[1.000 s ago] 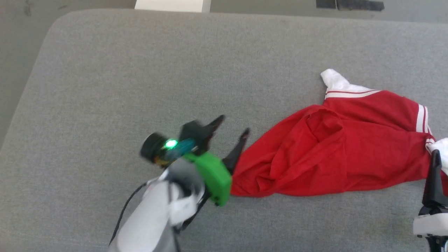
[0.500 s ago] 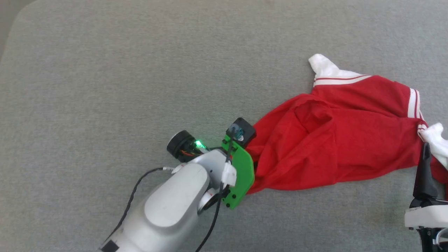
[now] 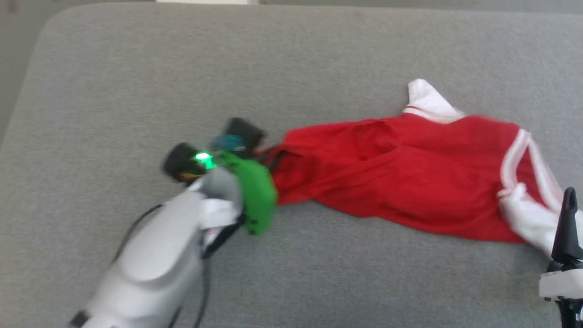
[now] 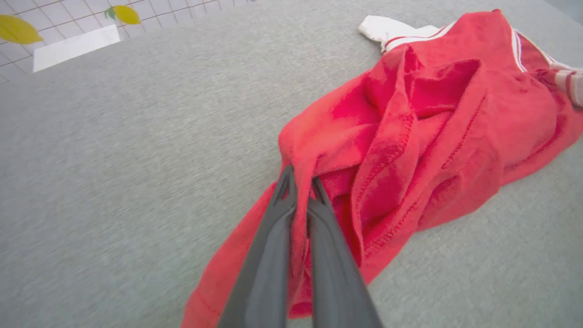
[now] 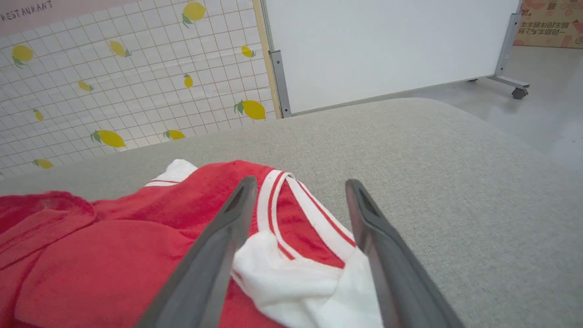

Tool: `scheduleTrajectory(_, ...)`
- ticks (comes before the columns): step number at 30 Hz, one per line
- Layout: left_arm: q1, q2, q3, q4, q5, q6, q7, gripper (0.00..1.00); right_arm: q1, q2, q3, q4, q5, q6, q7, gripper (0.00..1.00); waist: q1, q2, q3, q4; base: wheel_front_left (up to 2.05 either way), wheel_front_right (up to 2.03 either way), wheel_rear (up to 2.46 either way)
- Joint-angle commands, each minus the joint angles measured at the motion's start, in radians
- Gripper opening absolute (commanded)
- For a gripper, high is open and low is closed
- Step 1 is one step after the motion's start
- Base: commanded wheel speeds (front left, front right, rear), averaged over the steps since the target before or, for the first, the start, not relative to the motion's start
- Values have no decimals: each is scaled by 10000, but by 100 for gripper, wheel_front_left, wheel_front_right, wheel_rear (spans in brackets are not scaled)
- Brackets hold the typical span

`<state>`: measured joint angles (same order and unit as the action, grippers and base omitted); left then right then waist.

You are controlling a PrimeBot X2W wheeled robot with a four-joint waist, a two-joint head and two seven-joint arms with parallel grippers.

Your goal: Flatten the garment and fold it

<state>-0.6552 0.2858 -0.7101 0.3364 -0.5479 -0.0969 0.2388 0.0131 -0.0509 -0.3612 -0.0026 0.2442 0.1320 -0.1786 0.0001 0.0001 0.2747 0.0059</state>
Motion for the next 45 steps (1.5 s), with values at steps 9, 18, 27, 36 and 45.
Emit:
scheduleTrajectory(9, 5603, 1943, 1853, -3698, -2228, 2096, -482, 0, 400, 7, -73, -500, -112, -13, 442, 100, -1, -1, -509, 1175, 0, 0, 0)
scheduleTrajectory(18, 6766, 1052, 1906, -4279, -2702, 2270, -1675, 100, 349, 7, -71, -731, -228, -13, 723, 100, -1, -1, -514, 1809, 0, 0, 0)
scheduleTrajectory(27, 4037, 1481, 2023, -4689, -1901, 1746, -1114, 100, 295, 7, 45, -543, -84, -13, 705, 100, -1, -1, -576, 1600, 0, 0, 0)
scheduleTrajectory(36, 613, 333, 671, -2018, -913, 934, 95, 100, 10, 7, 208, -378, -31, -13, 590, 100, -1, -1, -158, 642, 0, 0, 0)
scheduleTrajectory(45, -1138, -547, -244, 535, -568, 351, 1096, 100, -224, 7, 185, -420, -6, -13, 533, 100, -1, -1, 411, -185, 0, 0, 0)
